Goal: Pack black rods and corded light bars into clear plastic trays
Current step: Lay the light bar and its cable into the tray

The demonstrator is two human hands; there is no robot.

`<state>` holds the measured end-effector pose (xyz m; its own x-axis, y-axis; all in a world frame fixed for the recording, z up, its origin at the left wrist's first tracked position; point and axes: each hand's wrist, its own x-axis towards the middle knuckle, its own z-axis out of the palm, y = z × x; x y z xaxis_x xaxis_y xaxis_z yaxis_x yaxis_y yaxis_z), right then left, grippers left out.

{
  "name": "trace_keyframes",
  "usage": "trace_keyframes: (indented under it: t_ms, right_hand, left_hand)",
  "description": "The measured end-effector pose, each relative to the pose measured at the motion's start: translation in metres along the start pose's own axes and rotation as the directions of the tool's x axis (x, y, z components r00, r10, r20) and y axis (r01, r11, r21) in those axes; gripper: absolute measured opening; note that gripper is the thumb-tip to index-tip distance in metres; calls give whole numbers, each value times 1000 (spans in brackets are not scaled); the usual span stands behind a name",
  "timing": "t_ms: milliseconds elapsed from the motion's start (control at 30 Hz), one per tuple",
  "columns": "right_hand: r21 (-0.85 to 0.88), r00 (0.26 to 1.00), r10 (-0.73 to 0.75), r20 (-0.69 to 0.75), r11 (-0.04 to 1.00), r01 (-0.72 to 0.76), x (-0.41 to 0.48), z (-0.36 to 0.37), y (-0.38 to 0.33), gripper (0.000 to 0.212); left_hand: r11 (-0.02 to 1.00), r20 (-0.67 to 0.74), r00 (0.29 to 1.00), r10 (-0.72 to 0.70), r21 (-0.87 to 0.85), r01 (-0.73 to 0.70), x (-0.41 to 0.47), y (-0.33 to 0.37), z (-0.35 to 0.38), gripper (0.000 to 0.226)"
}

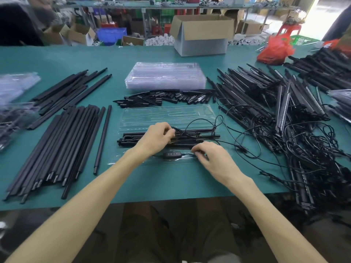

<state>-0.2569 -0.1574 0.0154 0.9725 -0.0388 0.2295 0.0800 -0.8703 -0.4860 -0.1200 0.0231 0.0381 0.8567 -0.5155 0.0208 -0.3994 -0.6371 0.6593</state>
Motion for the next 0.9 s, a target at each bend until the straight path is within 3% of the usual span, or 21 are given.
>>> trace_keyframes:
  t_ms: [100, 233, 433, 600, 767, 900]
  right_hand:
    - [1, 1000, 21, -11, 1000, -21, -2, 0, 1, 17]
    - [29, 998, 61, -26, 998, -60, -2, 1, 1, 19]
    - [46, 994, 98, -51, 994, -95, -1, 3, 0, 19]
    - [75, 992, 120, -47, 990, -116, -1, 1, 0, 22]
    - [119, 987, 154, -56, 982, -146, -2, 2, 1, 24]
    - [238, 979, 190, -71, 957, -169, -4, 1, 4, 24]
  left_hand:
    - [973, -78, 993, -92, -218, 73, -1, -3, -1, 26]
    - [941, -109, 988, -109, -331, 68, -8, -7, -3, 25]
    - [945, -86, 994, -73, -326, 41, -8, -6, -4, 23]
    - [941, -178, 974, -139, -329, 74, -6, -13, -2, 21]
    - [915, -170, 969, -181, -390, 102, -5, -19, 0, 23]
    - [908, -171, 969, -181, -408, 97, -5, -21, 0, 23]
